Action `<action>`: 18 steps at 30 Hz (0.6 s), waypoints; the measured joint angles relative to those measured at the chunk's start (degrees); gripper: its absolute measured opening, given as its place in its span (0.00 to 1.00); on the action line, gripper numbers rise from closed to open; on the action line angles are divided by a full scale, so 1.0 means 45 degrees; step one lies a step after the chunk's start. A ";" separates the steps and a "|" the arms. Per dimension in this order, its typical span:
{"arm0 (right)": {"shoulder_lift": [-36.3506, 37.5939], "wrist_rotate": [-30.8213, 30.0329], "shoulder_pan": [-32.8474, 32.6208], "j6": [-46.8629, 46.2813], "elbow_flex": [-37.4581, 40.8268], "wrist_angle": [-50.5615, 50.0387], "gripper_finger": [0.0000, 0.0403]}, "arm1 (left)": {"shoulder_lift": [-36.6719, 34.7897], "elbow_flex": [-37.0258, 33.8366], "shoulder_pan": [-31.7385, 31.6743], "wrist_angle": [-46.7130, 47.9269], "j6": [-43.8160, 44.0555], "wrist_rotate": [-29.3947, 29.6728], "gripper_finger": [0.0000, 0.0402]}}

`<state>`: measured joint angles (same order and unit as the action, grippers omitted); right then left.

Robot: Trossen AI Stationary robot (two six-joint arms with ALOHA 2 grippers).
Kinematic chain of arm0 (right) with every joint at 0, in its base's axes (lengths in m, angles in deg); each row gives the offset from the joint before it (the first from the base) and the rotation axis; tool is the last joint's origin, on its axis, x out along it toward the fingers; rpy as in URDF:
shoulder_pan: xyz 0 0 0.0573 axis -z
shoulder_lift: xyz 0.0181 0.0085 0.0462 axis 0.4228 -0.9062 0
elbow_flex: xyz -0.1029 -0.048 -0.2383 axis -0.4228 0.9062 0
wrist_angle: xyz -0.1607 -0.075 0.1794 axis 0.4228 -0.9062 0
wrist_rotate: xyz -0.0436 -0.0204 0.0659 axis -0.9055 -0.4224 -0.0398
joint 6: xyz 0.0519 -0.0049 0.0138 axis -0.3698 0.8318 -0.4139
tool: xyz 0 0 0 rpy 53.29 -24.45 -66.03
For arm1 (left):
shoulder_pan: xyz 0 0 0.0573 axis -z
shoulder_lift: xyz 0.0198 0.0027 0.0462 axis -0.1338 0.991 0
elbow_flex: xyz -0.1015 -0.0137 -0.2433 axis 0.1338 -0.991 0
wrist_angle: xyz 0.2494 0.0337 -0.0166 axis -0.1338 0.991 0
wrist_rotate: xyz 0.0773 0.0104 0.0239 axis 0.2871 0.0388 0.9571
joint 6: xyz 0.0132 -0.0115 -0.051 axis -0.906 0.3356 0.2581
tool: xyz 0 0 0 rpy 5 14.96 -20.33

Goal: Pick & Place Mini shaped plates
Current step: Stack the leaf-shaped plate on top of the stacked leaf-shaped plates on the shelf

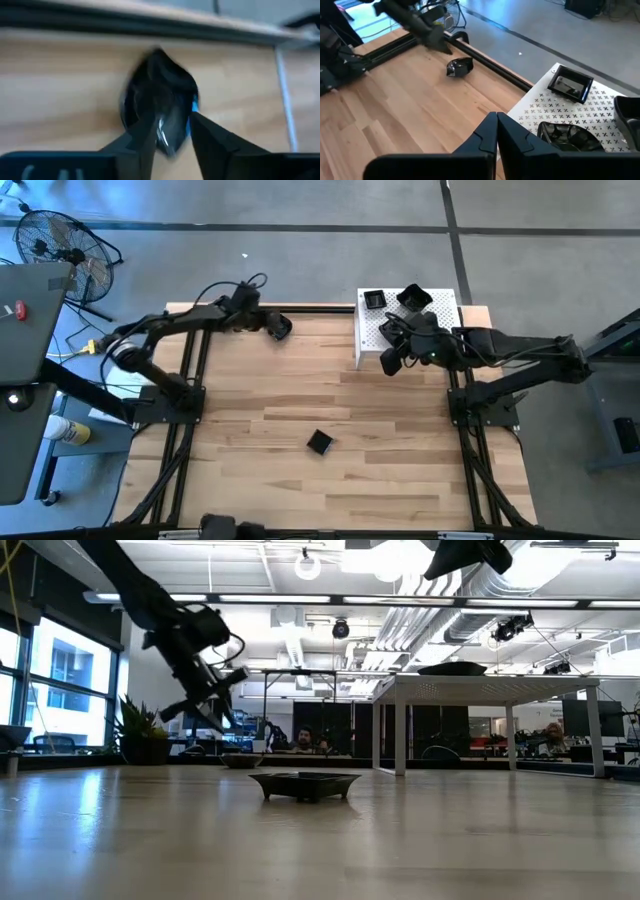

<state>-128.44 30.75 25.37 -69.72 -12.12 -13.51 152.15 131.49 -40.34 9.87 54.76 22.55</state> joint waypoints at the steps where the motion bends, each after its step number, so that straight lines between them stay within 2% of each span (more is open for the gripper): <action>1: 0.0000 0.0090 0.0000 0.0036 0.0000 0.0000 0.01 | 0.0264 0.0205 -0.0030 0.0010 0.0128 0.0368 0.31; 4: 0.0000 0.0184 0.0000 0.0182 0.0000 0.0000 0.01 | 0.0980 0.0549 -0.0411 0.0494 0.0812 0.0605 0.35; 10: 0.0000 0.0174 0.0000 0.0280 0.0000 0.0000 0.01 | 0.2143 0.0621 -0.1096 0.0607 0.1084 -0.0043 0.35; 18: 0.0000 0.0164 0.0004 0.0799 0.0000 0.0000 0.01 | 0.2400 0.0626 -0.1073 -0.0156 0.0770 -0.0032 0.34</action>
<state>-128.44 31.49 25.39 -66.12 -12.12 -13.51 162.95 134.31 -45.17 9.17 58.23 22.41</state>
